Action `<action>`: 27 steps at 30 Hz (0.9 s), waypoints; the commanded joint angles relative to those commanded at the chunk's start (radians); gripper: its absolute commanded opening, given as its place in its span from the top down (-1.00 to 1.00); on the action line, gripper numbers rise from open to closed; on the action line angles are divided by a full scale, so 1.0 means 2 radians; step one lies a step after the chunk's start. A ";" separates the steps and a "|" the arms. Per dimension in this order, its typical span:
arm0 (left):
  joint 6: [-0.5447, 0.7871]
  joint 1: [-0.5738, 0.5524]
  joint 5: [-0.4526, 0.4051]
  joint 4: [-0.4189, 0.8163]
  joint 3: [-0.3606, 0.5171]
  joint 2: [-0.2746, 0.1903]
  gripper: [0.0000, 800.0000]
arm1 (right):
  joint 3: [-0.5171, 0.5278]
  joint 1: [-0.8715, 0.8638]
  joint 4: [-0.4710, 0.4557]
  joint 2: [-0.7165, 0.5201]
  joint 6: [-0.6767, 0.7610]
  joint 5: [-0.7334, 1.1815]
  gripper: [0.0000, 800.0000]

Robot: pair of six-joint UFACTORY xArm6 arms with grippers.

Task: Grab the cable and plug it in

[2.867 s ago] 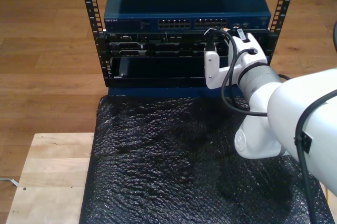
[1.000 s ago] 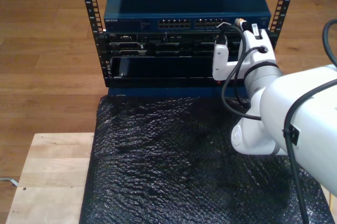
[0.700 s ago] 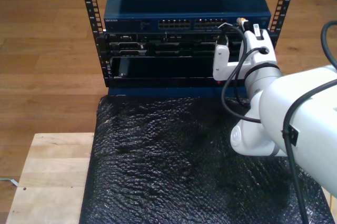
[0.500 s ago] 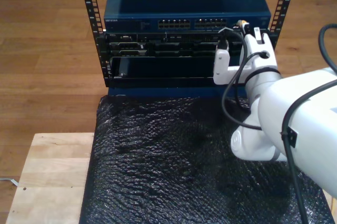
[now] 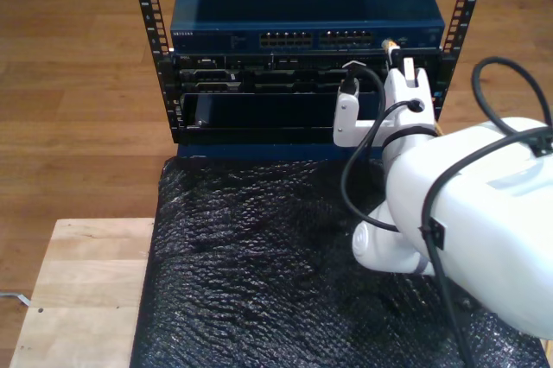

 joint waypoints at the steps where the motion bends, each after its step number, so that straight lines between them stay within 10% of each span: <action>1: 0.000 0.000 0.000 0.000 0.000 0.000 -1.00 | -0.005 0.000 0.008 0.006 0.000 0.000 1.00; 27: 0.000 -0.001 0.000 0.000 0.000 0.000 -1.00 | -0.106 0.029 0.062 0.070 -0.003 0.001 1.00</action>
